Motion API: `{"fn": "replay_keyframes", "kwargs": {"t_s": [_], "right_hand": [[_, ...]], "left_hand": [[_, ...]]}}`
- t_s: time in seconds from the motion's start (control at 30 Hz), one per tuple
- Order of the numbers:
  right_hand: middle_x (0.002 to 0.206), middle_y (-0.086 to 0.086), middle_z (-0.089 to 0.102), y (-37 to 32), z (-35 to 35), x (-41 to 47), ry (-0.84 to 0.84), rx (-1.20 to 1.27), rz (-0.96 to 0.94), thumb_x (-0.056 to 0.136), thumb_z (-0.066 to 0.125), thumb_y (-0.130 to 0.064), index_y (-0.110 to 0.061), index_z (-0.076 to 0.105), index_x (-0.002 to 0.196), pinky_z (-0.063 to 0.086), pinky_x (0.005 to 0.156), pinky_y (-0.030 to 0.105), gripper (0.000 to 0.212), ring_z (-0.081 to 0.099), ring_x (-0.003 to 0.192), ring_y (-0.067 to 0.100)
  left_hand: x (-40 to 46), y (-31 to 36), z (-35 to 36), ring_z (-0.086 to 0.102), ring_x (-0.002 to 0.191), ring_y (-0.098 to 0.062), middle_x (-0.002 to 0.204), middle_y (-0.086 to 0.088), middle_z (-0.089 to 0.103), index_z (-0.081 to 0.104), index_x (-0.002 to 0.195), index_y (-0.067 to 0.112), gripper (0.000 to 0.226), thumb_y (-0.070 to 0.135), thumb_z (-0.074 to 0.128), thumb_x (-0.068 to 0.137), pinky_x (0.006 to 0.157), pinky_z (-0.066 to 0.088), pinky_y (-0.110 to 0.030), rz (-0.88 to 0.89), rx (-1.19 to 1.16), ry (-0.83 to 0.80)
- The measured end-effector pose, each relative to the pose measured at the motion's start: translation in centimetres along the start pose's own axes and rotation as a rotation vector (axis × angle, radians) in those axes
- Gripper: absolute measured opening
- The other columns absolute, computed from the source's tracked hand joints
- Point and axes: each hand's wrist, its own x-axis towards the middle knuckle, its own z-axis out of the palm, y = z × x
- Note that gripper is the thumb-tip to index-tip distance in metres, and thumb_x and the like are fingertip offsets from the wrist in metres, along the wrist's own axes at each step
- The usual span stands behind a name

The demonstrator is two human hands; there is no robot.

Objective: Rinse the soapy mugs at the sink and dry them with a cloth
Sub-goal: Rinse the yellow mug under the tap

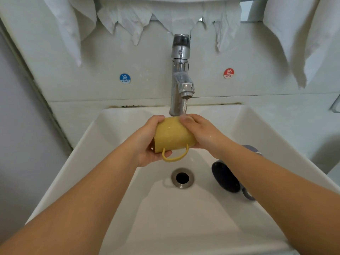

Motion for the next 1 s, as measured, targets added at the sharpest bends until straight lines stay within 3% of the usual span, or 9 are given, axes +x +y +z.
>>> {"fn": "replay_keyframes", "kwargs": {"t_s": [0.07,0.17,0.3,0.47,0.53,0.63,0.73,0.9,1.0], "right_hand": [[0.111,-0.005,0.058,0.2,0.5,0.1,-0.021,-0.020,-0.008,0.090,0.060,-0.046,-0.028,0.051,0.119,0.059,0.075,0.034,0.036,0.061,0.095,0.013],[0.100,-0.008,0.054,0.2,1.4,0.2,0.056,-0.038,0.003,0.093,0.052,-0.049,-0.026,0.048,0.116,0.055,0.065,0.029,0.033,0.057,0.086,0.010],[0.113,0.001,0.054,-0.3,1.6,0.5,0.137,-0.016,0.106,0.102,0.029,-0.047,-0.026,0.049,0.120,0.055,0.083,0.044,0.035,0.056,0.102,0.023],[0.106,-0.005,0.057,0.0,1.8,-0.1,0.034,0.015,-0.039,0.091,0.059,-0.044,-0.025,0.046,0.120,0.055,0.075,0.029,0.038,0.058,0.091,0.009],[0.098,-0.008,0.056,0.0,1.8,0.2,0.099,0.010,-0.044,0.088,0.061,-0.046,-0.025,0.048,0.115,0.054,0.078,0.032,0.037,0.057,0.086,0.007],[0.089,-0.007,0.050,-0.5,1.4,0.7,0.212,-0.010,0.057,0.100,0.037,-0.047,-0.026,0.047,0.106,0.053,0.083,0.039,0.025,0.054,0.084,0.014],[0.092,-0.004,0.049,-0.5,1.3,0.4,0.185,0.034,0.094,0.104,0.025,-0.043,-0.026,0.045,0.110,0.052,0.071,0.035,0.027,0.053,0.092,0.019],[0.108,-0.006,0.058,0.2,1.9,0.0,0.044,0.046,-0.042,0.088,0.063,-0.043,-0.023,0.046,0.123,0.055,0.078,0.030,0.044,0.060,0.095,0.012],[0.101,-0.005,0.057,0.0,1.7,0.2,0.141,0.002,-0.011,0.090,0.058,-0.048,-0.023,0.050,0.115,0.054,0.082,0.037,0.036,0.059,0.092,0.014]], "left_hand": [[0.1,0.0,-0.1,0.063,0.080,-0.029,0.096,-0.015,0.064,0.060,0.106,0.016,0.037,0.048,0.060,0.088,0.060,0.055,-0.035,0.007,0.007,0.015],[0.0,-0.2,0.2,0.061,0.073,-0.026,0.087,-0.013,0.062,0.059,0.098,0.016,0.030,0.045,0.058,0.090,0.066,0.056,-0.038,0.030,0.041,0.030],[-0.3,-0.2,0.6,0.059,0.071,-0.026,0.084,-0.013,0.058,0.056,0.092,0.017,0.027,0.044,0.059,0.091,0.070,0.055,-0.039,0.049,0.042,0.063],[-0.3,0.0,0.2,0.064,0.075,-0.027,0.091,-0.012,0.064,0.059,0.104,0.019,0.034,0.049,0.055,0.089,0.056,0.054,-0.033,0.051,0.027,0.057],[-0.4,-0.1,0.5,0.063,0.075,-0.026,0.088,-0.012,0.064,0.059,0.101,0.018,0.032,0.048,0.054,0.091,0.059,0.055,-0.034,0.074,0.035,0.039],[-0.8,-0.3,1.3,0.060,0.072,-0.024,0.085,-0.010,0.058,0.057,0.093,0.017,0.026,0.043,0.054,0.093,0.068,0.055,-0.038,0.123,0.063,0.037],[-0.9,-0.3,1.3,0.060,0.071,-0.024,0.083,-0.010,0.058,0.056,0.092,0.017,0.027,0.044,0.054,0.093,0.068,0.055,-0.038,0.105,0.060,0.052],[-0.8,-0.1,0.6,0.065,0.077,-0.027,0.093,-0.012,0.065,0.059,0.102,0.019,0.033,0.049,0.054,0.090,0.056,0.054,-0.033,0.066,0.016,0.075],[-0.8,-0.3,1.1,0.063,0.077,-0.026,0.095,-0.012,0.061,0.057,0.111,0.017,0.036,0.048,0.053,0.091,0.057,0.055,-0.033,0.104,0.053,0.054]]}}
